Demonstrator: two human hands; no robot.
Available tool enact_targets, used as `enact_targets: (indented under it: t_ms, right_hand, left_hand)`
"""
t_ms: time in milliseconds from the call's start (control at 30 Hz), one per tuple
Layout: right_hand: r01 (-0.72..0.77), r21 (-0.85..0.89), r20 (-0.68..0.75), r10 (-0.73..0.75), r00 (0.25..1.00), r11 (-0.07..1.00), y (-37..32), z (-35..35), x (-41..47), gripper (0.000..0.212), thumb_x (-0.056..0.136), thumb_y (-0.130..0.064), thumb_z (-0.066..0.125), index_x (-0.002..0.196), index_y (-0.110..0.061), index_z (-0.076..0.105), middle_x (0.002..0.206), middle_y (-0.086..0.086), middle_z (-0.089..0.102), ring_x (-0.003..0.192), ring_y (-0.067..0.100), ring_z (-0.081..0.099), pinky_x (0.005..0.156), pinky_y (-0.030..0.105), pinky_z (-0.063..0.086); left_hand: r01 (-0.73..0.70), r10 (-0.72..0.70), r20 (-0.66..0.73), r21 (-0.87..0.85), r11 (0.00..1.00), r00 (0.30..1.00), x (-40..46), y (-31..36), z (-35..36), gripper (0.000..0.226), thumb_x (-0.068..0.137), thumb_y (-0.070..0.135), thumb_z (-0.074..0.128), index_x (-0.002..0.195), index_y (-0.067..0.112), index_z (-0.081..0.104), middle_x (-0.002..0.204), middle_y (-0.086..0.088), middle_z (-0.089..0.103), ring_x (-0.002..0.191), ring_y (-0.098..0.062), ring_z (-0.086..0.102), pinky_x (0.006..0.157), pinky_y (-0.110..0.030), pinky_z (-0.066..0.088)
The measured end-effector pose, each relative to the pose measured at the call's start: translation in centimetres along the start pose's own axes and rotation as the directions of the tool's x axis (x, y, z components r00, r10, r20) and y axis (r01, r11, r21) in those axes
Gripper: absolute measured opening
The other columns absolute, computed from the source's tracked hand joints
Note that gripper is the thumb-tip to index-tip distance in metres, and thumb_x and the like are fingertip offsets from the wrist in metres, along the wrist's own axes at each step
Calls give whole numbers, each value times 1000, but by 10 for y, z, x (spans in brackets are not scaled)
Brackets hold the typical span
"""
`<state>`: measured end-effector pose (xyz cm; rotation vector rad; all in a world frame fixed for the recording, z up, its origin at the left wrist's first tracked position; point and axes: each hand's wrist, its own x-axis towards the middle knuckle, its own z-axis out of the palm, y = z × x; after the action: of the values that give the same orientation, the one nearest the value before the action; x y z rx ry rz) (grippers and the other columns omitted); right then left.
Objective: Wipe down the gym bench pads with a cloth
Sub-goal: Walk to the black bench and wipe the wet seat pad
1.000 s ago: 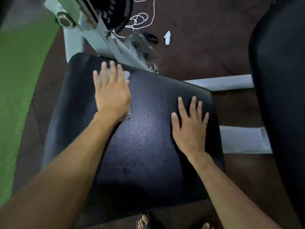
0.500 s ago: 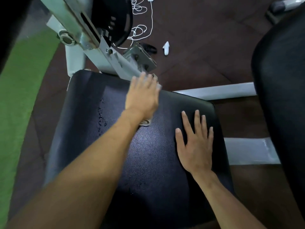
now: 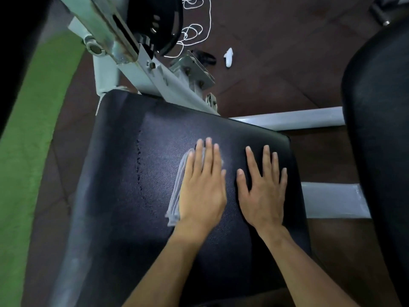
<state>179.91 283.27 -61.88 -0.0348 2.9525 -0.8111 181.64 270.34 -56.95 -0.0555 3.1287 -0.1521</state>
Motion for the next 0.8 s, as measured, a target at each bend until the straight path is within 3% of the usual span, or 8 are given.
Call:
enact_targets:
  t_ms: [133,233,367,467,567,667,733,800]
  right_hand:
    - [-5,-5,-9,5,1000,1000,0,1,1,59,98,-54,22,155,-38,15,167,3,6,154,21,1,123,50,6]
    - [-2,-9,-6,2,1000,1000,1,3,1,59,98,-54,23,155,-38,15,166,4,7,154,22,2,124,51,6]
    - [9,-20,14,-8,1000,1000,1,1,1,59,100,-53,21,156,-36,14,166,7,5,154,26,1,123,54,7]
    - [21,-23,36,-21,999,1000,-3,-1,-9,59,101,-53,21,156,-32,14,166,10,5,153,30,1,122,57,9]
    - [57,-55,49,-55,997,997,-8,-1,-34,61,100,-56,19,156,-32,15,166,10,4,153,32,1,121,55,8]
    - [69,-37,54,-67,996,997,-10,-1,-41,62,100,-57,18,156,-33,14,166,9,3,153,31,-1,122,54,8]
    - [64,-19,62,-62,996,998,-8,-2,-41,61,100,-58,18,156,-35,13,166,6,2,153,28,-3,123,53,6]
    - [60,1,63,-60,996,998,-8,-2,-41,61,99,-59,20,156,-36,13,167,4,1,154,26,-4,124,52,4]
  left_hand:
    - [92,-95,25,83,992,995,46,-41,-12,57,107,32,16,159,11,8,167,-15,2,154,-35,-5,122,-51,-13]
    - [280,-280,-10,44,959,960,54,-99,-29,57,107,34,21,158,12,16,167,-15,10,154,-36,1,123,-55,-4]
    - [373,-373,-70,-11,928,925,-17,-124,-42,55,107,33,22,156,9,24,165,-15,19,154,-34,12,125,-50,10]
    - [310,-306,-82,49,949,949,-81,-80,-36,55,106,27,27,154,1,27,162,-21,23,151,-38,20,124,-47,16]
    - [65,-65,-4,28,997,998,-104,-25,-17,56,105,28,21,155,1,26,163,-19,21,152,-36,17,124,-48,18]
    - [-106,107,48,-21,994,993,-72,-10,-9,57,106,29,13,157,6,19,166,-15,15,154,-31,10,126,-46,15]
    - [-64,65,72,-22,998,995,-35,-31,-13,57,106,31,14,158,7,18,166,-14,12,155,-32,7,125,-46,10]
    - [115,-114,34,-58,992,993,-9,-68,-23,56,106,33,20,156,8,25,165,-15,16,154,-34,11,124,-48,12]
